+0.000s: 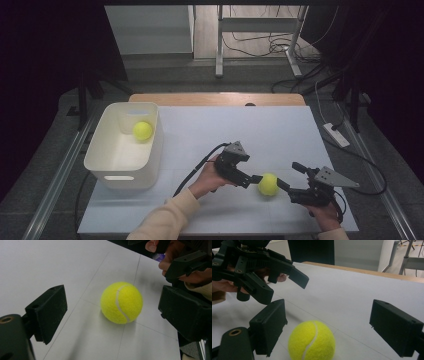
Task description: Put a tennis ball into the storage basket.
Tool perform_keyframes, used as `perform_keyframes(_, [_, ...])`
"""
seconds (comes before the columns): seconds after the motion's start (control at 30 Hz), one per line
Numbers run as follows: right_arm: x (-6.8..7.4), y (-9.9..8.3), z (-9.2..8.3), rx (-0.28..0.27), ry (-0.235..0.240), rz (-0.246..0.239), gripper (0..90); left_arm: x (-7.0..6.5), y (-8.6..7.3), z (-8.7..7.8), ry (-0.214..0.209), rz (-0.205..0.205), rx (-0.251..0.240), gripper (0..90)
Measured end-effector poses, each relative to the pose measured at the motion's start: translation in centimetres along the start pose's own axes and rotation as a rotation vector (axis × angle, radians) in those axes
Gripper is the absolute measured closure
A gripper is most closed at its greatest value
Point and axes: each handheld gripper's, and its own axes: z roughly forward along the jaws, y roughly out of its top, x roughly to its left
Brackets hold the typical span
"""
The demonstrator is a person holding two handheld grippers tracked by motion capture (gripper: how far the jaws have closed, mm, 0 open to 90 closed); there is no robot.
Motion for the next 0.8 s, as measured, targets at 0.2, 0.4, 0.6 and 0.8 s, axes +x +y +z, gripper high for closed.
perform_keyframes(0.2, [-0.1,0.0,-0.1,-0.004,-0.003,0.001,13.9,-0.2,0.1,0.2,-0.006,0.003,0.003,9.9])
perform_keyframes(0.4, [0.0,0.1,-0.1,-0.004,-0.004,-0.002,14.0,-0.4,0.1,0.7,-0.011,0.013,0.010,9.9])
perform_keyframes(0.6, [-0.1,0.1,-0.1,-0.003,-0.006,0.000,14.0,-0.6,0.1,1.2,-0.024,0.027,0.018,10.1])
perform_keyframes(0.8, [-0.1,0.1,-0.1,-0.003,-0.007,-0.003,14.0,-0.9,0.0,2.0,-0.031,0.037,0.033,9.8])
